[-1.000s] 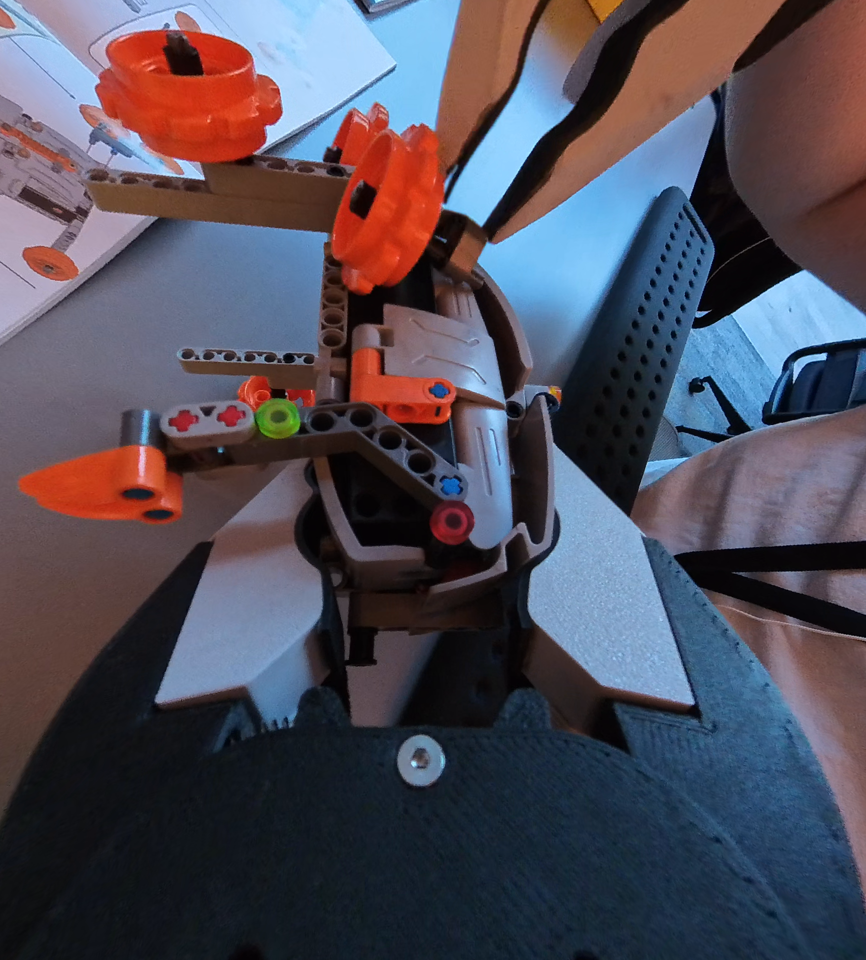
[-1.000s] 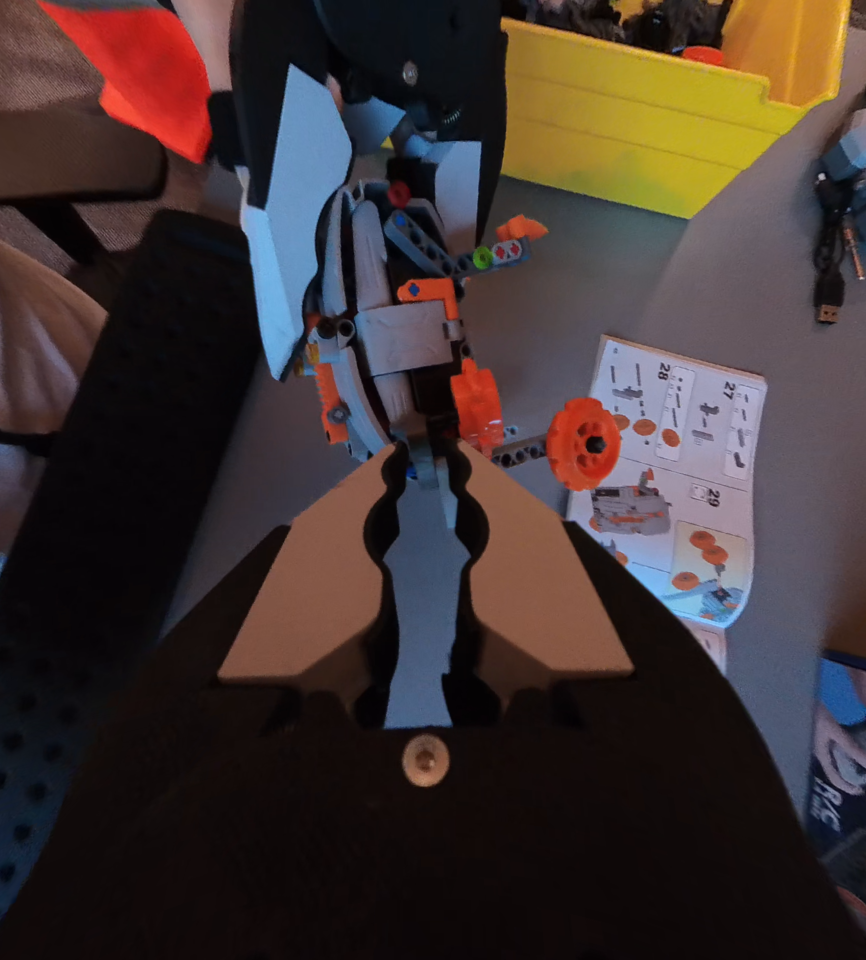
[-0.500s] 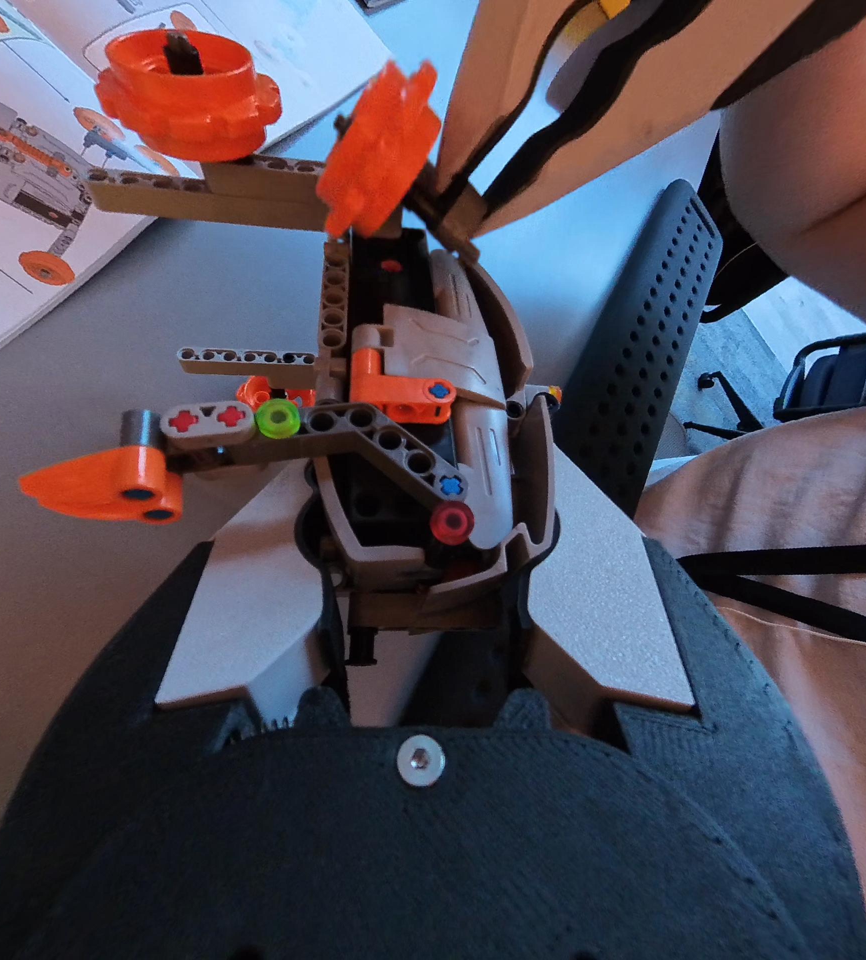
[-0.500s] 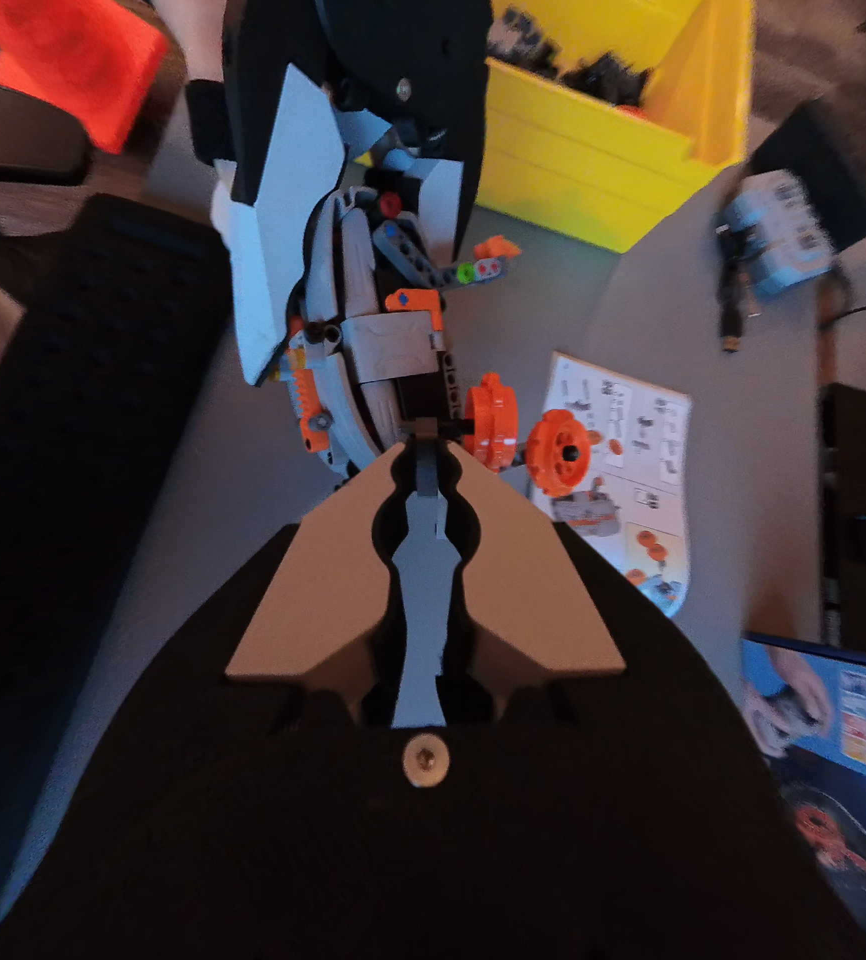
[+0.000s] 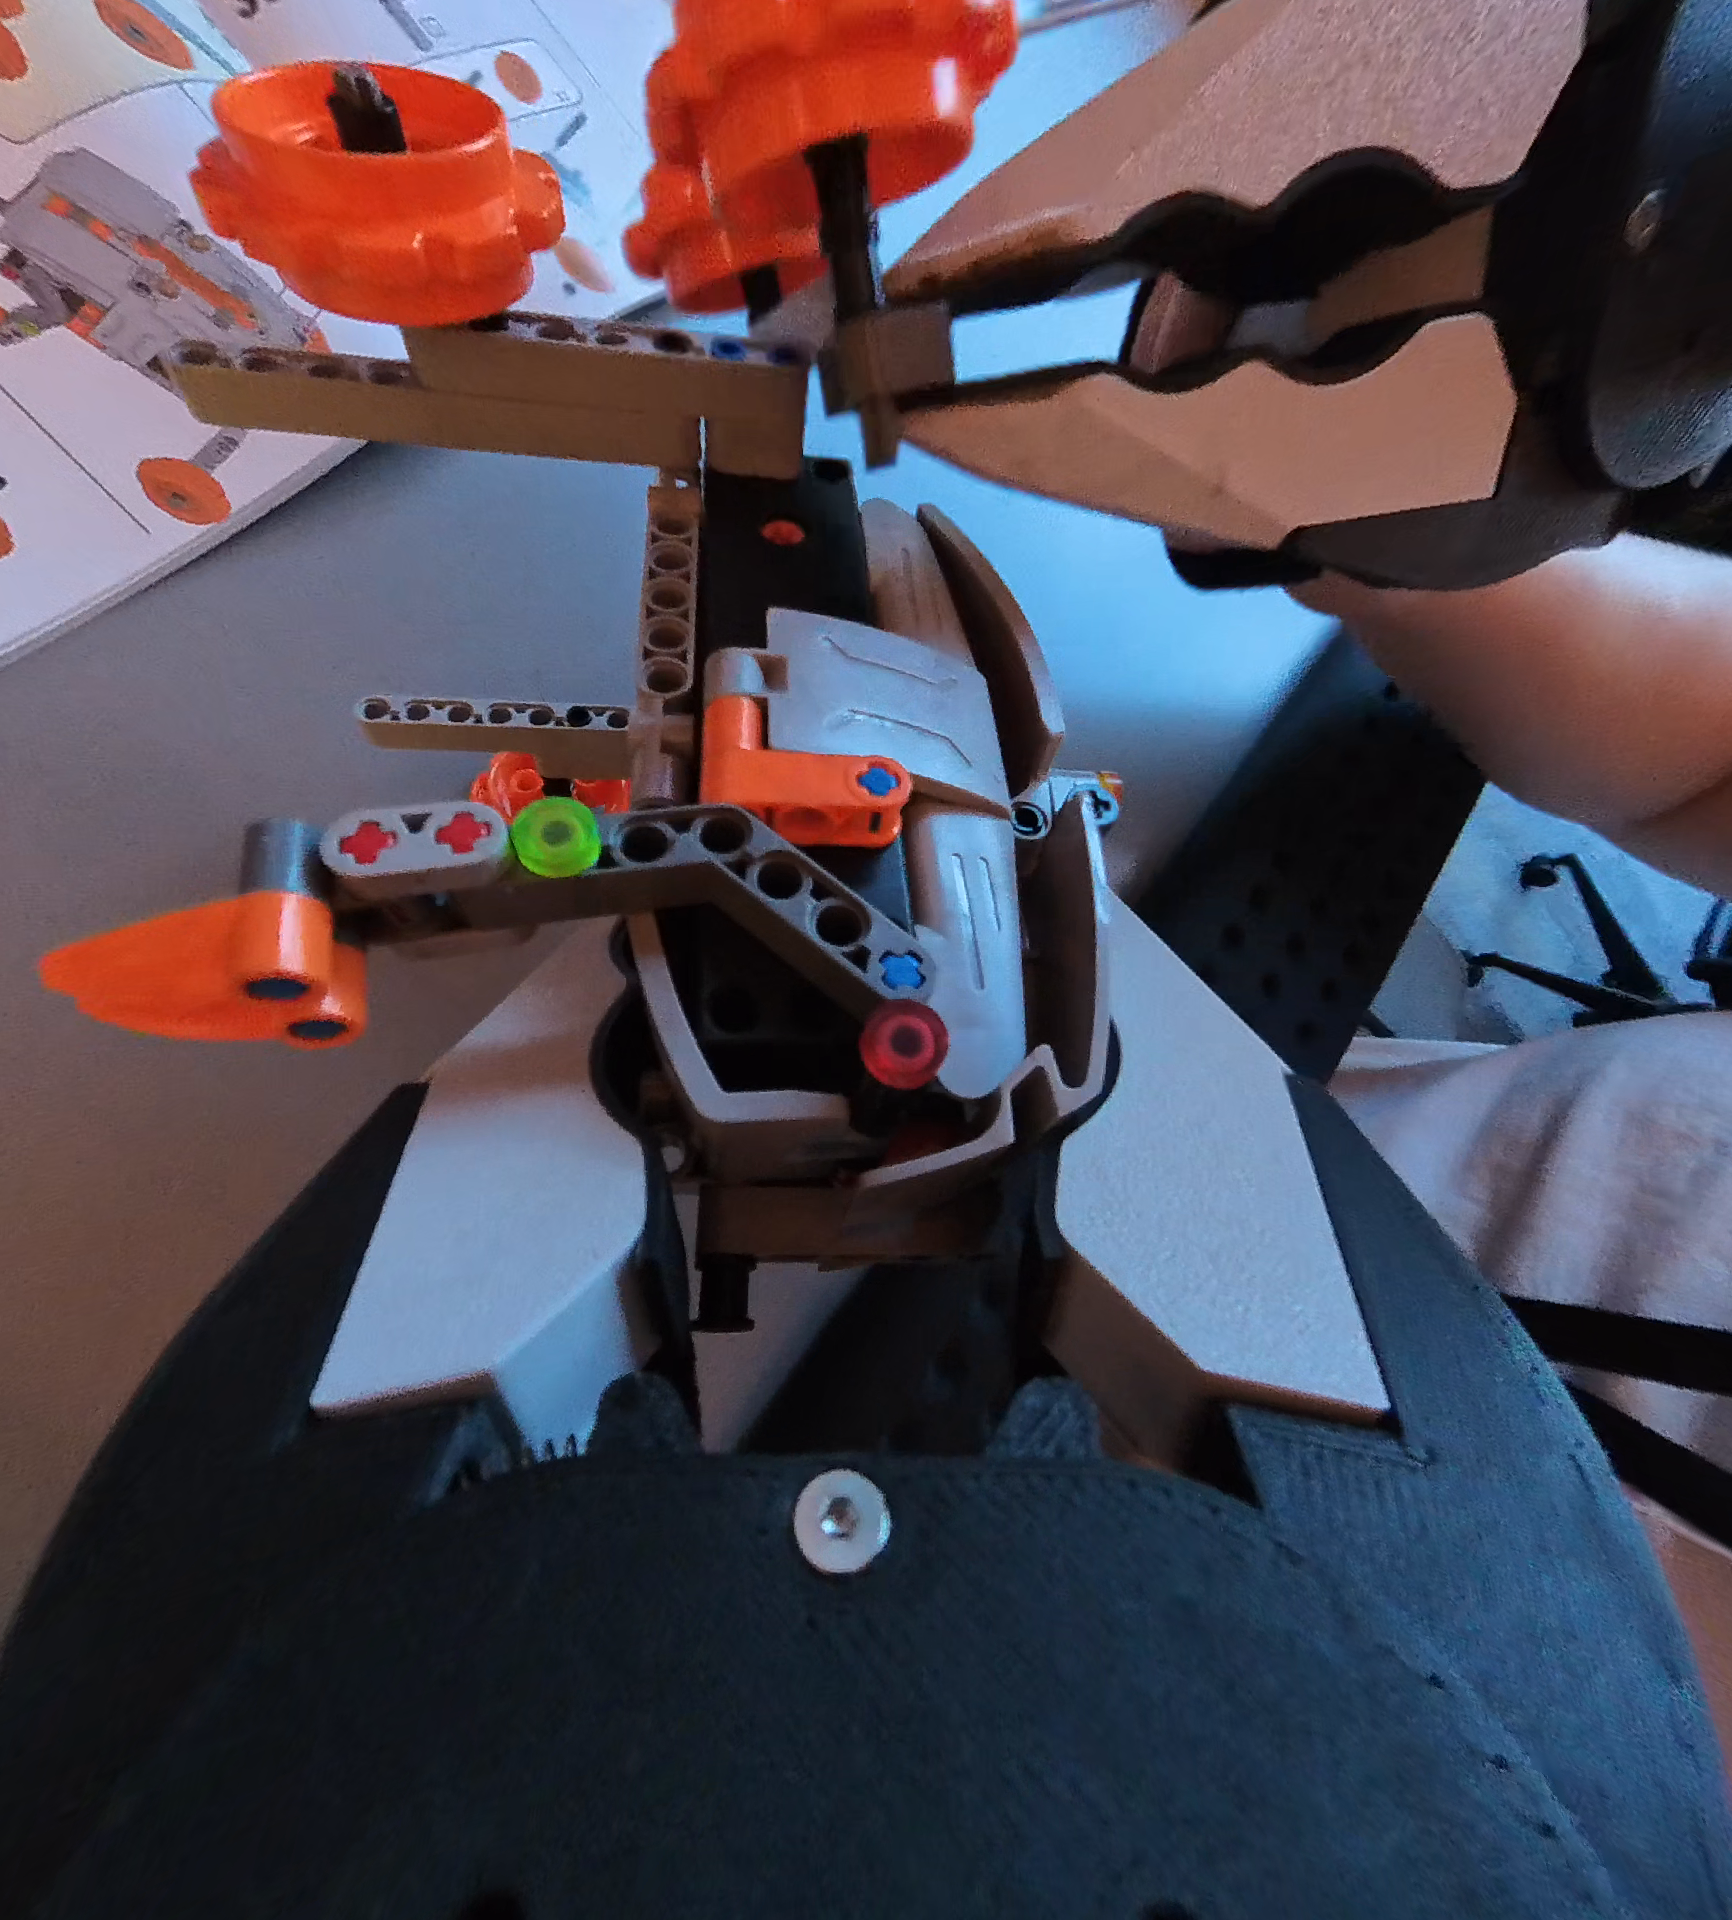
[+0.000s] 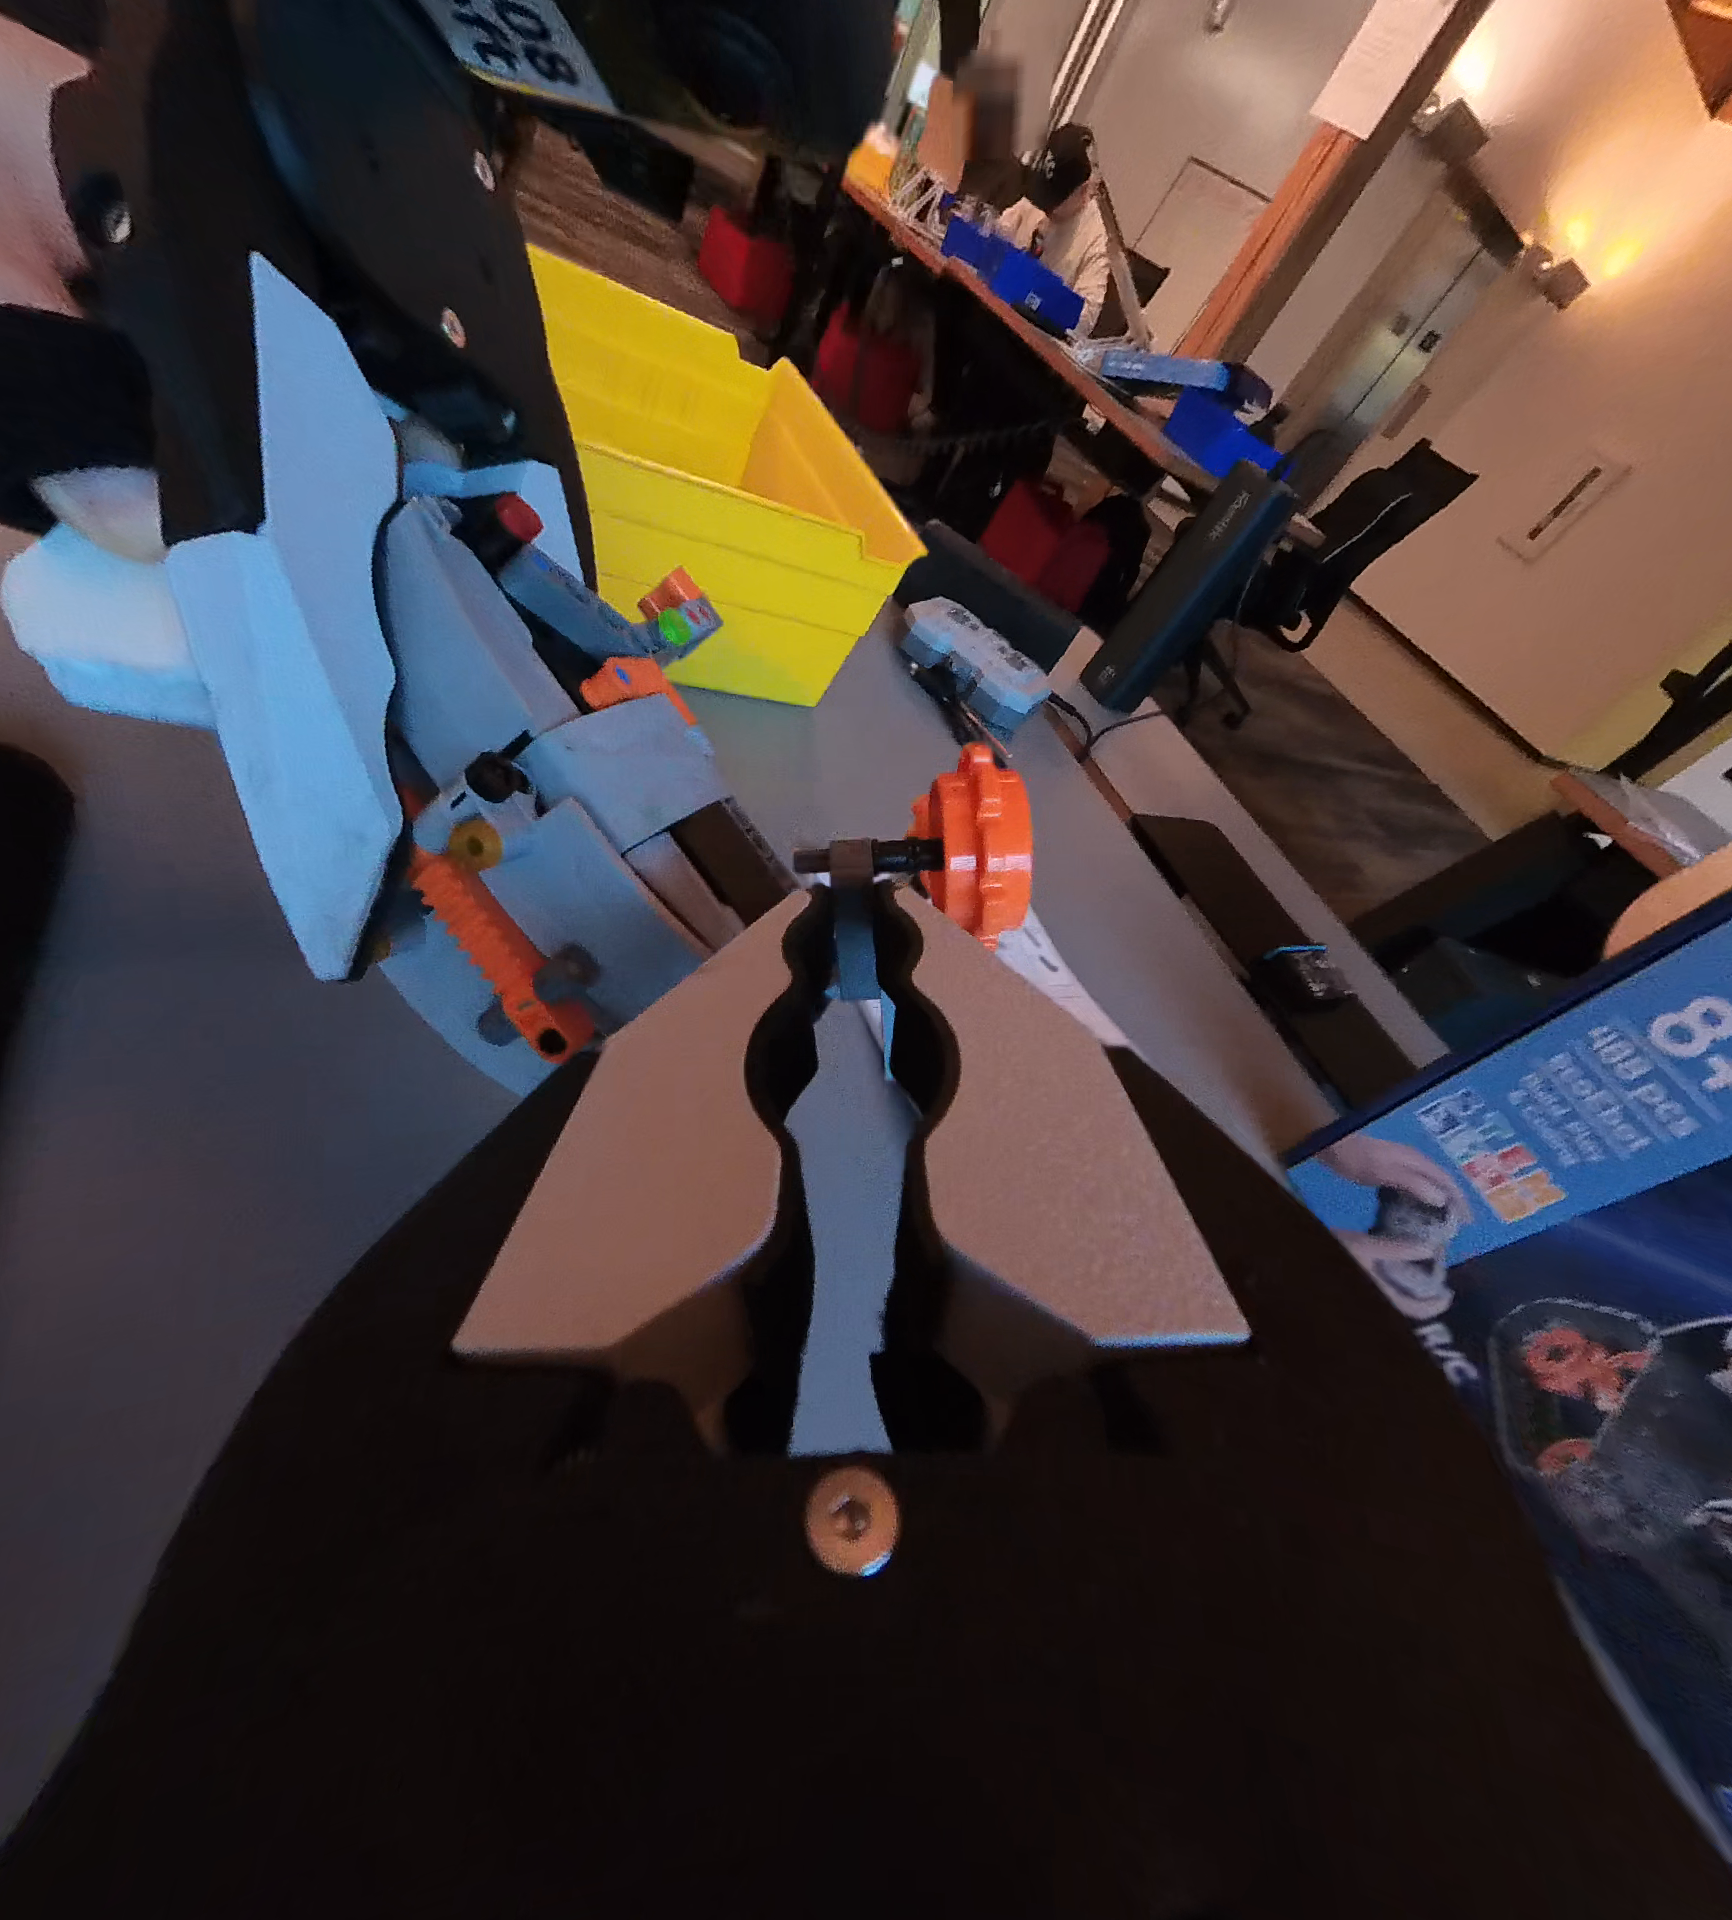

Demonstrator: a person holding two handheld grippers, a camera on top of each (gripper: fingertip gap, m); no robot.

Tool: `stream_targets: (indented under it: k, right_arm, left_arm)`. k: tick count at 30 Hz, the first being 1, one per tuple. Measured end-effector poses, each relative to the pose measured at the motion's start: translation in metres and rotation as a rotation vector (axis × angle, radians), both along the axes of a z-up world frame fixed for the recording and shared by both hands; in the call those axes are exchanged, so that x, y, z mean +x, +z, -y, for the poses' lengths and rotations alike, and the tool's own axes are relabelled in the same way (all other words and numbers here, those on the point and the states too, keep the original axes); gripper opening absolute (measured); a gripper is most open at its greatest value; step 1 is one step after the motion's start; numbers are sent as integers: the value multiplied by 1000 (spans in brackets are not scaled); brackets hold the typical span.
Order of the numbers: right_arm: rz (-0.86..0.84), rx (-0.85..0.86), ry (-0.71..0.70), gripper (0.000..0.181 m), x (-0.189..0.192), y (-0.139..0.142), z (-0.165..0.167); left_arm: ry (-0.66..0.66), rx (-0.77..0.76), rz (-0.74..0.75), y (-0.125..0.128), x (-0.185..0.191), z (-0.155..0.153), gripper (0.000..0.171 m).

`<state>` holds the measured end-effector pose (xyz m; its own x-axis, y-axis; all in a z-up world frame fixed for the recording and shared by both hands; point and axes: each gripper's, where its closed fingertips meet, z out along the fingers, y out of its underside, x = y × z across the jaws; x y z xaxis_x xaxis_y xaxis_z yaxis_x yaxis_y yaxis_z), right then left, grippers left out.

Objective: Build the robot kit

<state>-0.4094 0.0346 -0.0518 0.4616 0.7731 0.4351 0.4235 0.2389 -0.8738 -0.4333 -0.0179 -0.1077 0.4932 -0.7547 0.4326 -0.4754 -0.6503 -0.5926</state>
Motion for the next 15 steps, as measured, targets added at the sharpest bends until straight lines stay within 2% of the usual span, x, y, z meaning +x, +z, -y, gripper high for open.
stream_targets:
  k: [7, 15]
  right_arm:
    - [-128, 92, -78, 6, 10, 3, 0]
    - [-177, 106, -64, 6, 14, -4, 1]
  left_arm:
    - [42, 58, -15, -4, 4, 4, 77]
    - [67, 80, -4, -6, 5, 5, 77]
